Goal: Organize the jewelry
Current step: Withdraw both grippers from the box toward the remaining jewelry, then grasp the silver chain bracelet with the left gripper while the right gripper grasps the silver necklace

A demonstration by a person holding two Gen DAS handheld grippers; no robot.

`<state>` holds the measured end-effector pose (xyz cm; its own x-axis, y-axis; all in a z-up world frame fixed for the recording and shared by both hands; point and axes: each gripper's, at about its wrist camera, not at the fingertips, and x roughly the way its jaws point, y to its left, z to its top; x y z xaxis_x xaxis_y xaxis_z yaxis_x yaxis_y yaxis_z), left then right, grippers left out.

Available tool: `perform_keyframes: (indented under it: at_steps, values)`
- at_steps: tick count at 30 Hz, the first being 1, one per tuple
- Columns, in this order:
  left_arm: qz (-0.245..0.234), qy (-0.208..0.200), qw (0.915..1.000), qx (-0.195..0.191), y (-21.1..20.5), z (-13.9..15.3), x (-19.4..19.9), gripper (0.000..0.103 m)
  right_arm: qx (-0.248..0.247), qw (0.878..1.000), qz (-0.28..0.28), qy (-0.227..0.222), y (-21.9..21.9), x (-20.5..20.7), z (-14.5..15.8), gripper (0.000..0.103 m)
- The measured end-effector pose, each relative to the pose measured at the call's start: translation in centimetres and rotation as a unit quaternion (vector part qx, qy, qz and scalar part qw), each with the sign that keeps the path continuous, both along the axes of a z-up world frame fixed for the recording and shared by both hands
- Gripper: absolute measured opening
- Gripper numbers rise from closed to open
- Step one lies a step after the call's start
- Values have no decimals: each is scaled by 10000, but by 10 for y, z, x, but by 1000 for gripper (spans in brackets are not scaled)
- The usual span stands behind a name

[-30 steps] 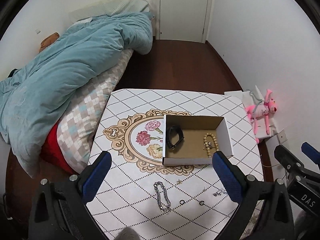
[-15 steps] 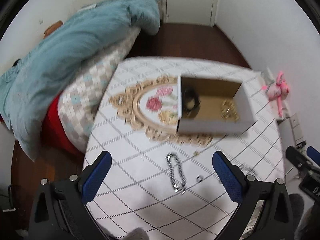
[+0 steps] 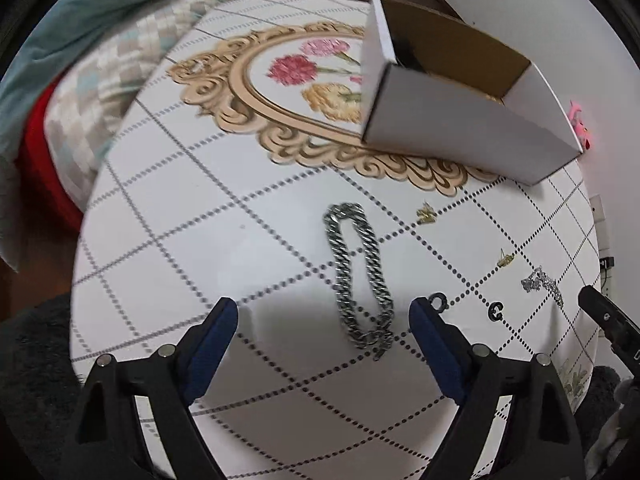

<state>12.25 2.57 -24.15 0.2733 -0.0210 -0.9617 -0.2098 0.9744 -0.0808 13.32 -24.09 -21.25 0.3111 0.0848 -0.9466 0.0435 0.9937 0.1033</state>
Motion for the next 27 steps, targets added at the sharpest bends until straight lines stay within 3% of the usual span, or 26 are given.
perform_keyframes:
  at_steps: [3,5,8,10,11,17,19,20,23,25,27]
  values:
    - [-112,20,9999,3,-10,-7,4,87,56,10000,-50,22,-3,1,-4,73]
    - [-210,-71,9995,210,-18,-7,6,83,76,10000,-41,35,-4,1,-7,73]
    - [-338,-228,9981,473,-27,-4,6,61,234,9997,-30,17,-6,1,-11,73]
    - [-418,-319,9974,499,-32,1,6,22,416,9991,45,-12,-5,1,-15,74]
    - [-469,-325,9971,495,-33,2,6,15,401,9992,91,-19,-3,2,-17,74]
    - [-469,-369,9978,274,-27,7,3,12,-27,9991,401,-146,17,-1,-28,74]
    - [-466,-414,9978,212,-24,11,-1,3,-271,9982,496,-213,27,-4,-29,73]
    - [-467,-400,9980,111,-23,12,-3,3,-323,9977,532,-275,31,-5,-29,72]
    - [-422,-356,9985,-19,-18,13,-7,3,-458,9964,581,-418,39,-9,-26,39]
    - [-329,-331,9988,-160,-13,13,-14,2,-398,9966,554,-461,40,-10,-25,6]
    - [-238,-311,9987,-325,-5,13,-16,2,-290,9972,505,-463,38,-11,-25,5]
